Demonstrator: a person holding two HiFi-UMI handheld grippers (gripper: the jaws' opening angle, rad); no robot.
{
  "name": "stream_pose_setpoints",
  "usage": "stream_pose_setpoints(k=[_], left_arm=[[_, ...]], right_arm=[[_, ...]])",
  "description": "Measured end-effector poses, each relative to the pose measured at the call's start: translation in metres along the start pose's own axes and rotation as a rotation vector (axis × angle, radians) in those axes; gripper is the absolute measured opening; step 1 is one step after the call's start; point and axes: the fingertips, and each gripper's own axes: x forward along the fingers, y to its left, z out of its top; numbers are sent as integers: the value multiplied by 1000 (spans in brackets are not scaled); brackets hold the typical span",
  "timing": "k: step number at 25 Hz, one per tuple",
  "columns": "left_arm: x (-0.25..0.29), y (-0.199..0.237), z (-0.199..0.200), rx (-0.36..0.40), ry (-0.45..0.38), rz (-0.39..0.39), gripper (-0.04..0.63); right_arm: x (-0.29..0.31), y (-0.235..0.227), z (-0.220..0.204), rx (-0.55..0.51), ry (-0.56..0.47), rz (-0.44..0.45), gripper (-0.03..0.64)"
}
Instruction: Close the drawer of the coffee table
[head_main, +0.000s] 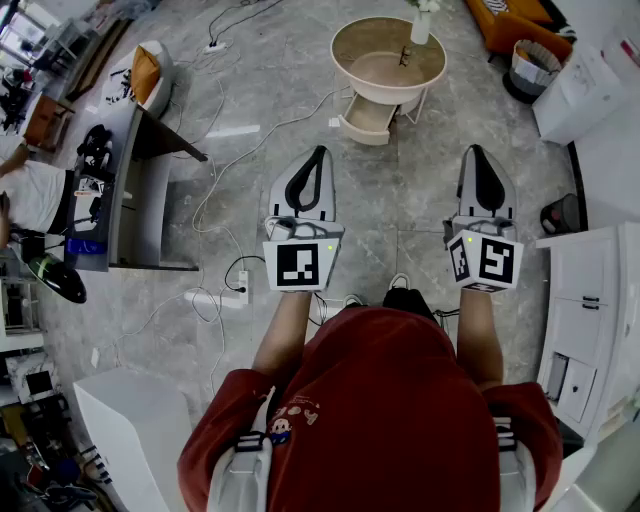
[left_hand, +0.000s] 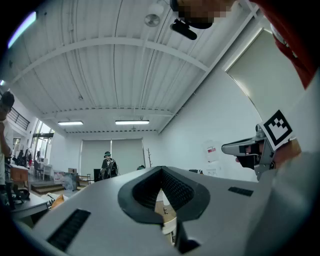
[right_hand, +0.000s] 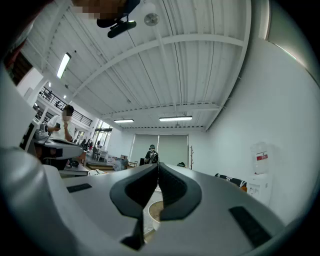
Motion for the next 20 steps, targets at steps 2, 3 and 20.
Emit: stream_pose_setpoints(k=[2, 3, 20], left_arm=[[1, -1, 1, 0, 3, -1, 12], [1, -1, 2, -2, 4, 0, 12], [40, -45, -4, 6, 20, 15, 12]], right_arm=[[-1, 0, 0, -2, 0, -3, 21], [-1, 0, 0, -3, 0, -4, 21], [1, -55, -26, 58, -12, 13, 23]])
